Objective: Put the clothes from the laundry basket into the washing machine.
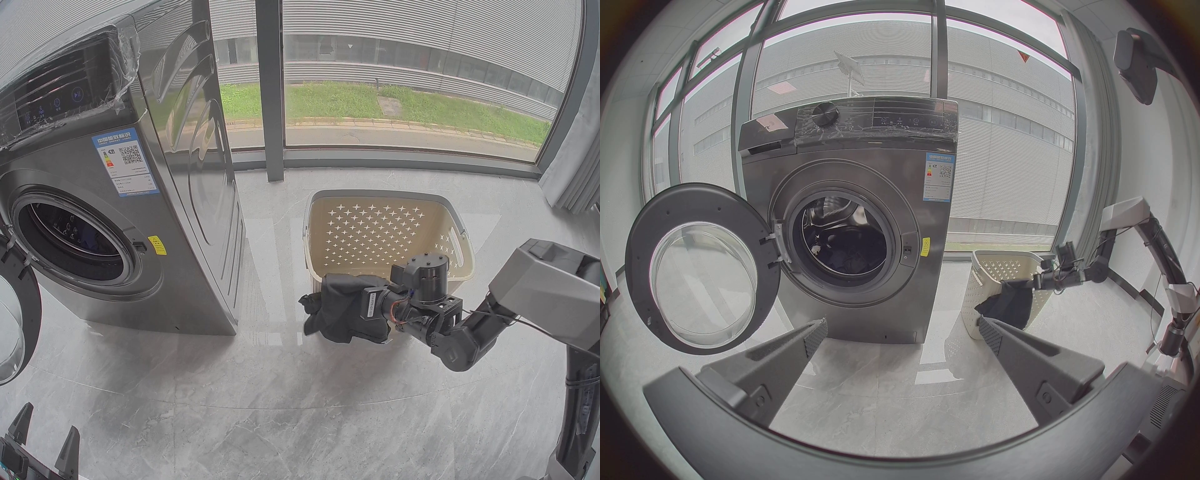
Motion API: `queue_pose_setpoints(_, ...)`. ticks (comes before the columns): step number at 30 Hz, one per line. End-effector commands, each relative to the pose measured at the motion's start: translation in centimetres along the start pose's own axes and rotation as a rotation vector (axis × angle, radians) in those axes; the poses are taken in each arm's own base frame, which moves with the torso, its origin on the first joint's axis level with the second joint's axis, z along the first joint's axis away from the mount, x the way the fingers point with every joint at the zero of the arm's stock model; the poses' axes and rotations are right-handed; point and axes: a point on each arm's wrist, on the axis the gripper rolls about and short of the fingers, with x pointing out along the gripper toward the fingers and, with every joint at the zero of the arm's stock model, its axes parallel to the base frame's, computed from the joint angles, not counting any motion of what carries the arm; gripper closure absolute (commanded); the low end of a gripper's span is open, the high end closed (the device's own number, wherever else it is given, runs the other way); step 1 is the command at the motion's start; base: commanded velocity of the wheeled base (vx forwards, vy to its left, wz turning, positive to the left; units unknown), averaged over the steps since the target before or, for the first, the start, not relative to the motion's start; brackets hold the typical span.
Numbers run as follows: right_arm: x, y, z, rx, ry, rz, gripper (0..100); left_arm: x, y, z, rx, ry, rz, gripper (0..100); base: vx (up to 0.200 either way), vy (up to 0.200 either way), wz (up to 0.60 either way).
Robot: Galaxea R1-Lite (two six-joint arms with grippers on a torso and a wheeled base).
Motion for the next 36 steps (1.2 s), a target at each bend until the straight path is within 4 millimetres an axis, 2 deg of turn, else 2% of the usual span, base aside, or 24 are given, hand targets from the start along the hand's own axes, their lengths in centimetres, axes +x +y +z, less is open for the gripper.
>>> queue_pose_setpoints(1, -6.8, 1.3, 6.3, 0.01, -0.142, 0.051, 100, 0.0, 0.0, -0.5, 0.0, 0.001, 0.0, 0, 0.0, 0.0, 0.0)
queue_pose_setpoints(3, -9.0, 1.4, 8.2, -0.007, -0.209, 0.067, 100, 0.0, 0.0, -0.5, 0.0, 0.001, 0.0, 0, 0.0, 0.0, 0.0)
queue_pose_setpoints(7, -14.6, 2.6, 12.4, 0.003, -0.362, 0.138, 100, 0.0, 0.0, -0.5, -0.002, 0.001, 0.001, 0, 0.0, 0.0, 0.0)
queue_pose_setpoints(12, -20.8, 3.4, 14.3, 0.016, -0.477, 0.232, 100, 0.0, 0.0, -0.5, -0.003, 0.001, 0.001, 0, 0.0, 0.0, 0.0)
queue_pose_setpoints(17, -24.9, 2.2, 15.8, 0.029, -0.645, 0.281, 100, 0.0, 0.0, -0.5, -0.005, 0.001, 0.001, 0, 0.0, 0.0, 0.0)
queue_pose_setpoints(22, -26.6, 2.2, 17.2, -0.061, -0.728, 0.296, 100, 0.0, 0.0, -0.5, -0.008, 0.004, 0.003, 0, 0.0, 0.0, 0.0)
queue_pose_setpoints(29, -26.5, 1.4, 15.3, -0.078, -0.651, 0.257, 100, 0.0, 0.0, -0.5, -0.006, 0.004, 0.003, 0, -0.143, 0.0, 0.0)
queue_pose_setpoints(36, -26.7, 1.1, 15.2, -0.068, -0.637, 0.215, 100, 0.0, 0.0, -0.5, -0.011, 0.004, 0.003, 0, -0.2, 0.0, 0.0)
